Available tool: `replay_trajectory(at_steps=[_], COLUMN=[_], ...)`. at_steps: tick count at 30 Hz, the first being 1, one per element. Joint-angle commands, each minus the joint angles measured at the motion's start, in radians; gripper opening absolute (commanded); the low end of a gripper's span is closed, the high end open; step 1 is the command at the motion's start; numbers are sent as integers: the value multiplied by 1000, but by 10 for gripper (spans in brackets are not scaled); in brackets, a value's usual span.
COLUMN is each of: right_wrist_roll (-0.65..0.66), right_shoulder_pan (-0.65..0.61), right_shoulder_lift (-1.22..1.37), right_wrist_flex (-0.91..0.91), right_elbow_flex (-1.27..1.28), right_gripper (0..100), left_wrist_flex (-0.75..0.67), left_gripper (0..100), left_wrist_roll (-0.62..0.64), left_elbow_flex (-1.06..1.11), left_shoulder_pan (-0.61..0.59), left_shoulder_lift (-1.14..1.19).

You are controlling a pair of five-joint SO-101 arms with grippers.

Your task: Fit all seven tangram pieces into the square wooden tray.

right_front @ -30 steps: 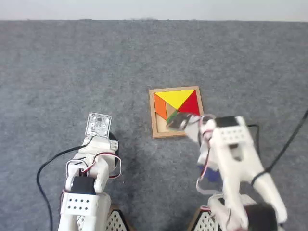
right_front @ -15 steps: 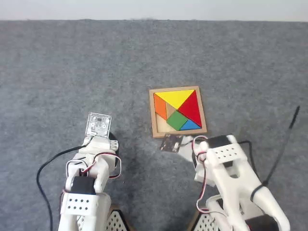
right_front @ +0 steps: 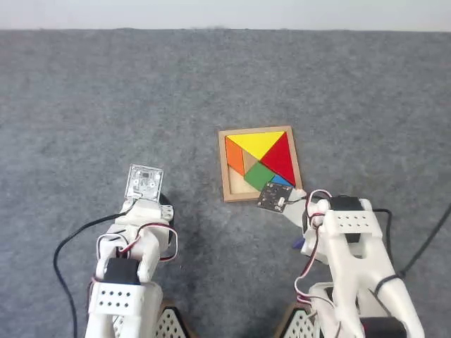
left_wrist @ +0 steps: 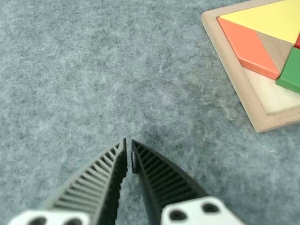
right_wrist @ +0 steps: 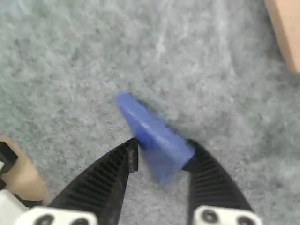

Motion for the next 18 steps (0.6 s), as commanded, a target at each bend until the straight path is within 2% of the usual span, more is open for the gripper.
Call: replay_trajectory(at_steps=[1,7,10,14,18], right_wrist_roll=[18,6,-61,-115,-155], right_shoulder_pan=[12,13,15,1,-79], right_shoulder_lift=[-30,-30,-30,-30,-30], right_wrist_flex=[-22,-30,-27,102,196], right_elbow_flex=[-6,-14,-78,-253,-384], right_gripper=[80,72,61,18,8], left_wrist_flex=[2,2,2,2,2], left_gripper=[15,15,15,15,15], left_wrist_roll=[8,8,8,8,8], left_elbow_flex=[-8,-8,-8,-8,-8], left_shoulder_pan=[-5,-5,-5,-5,-5], left_shoulder_lift=[-12,-12,-12,-12,-12])
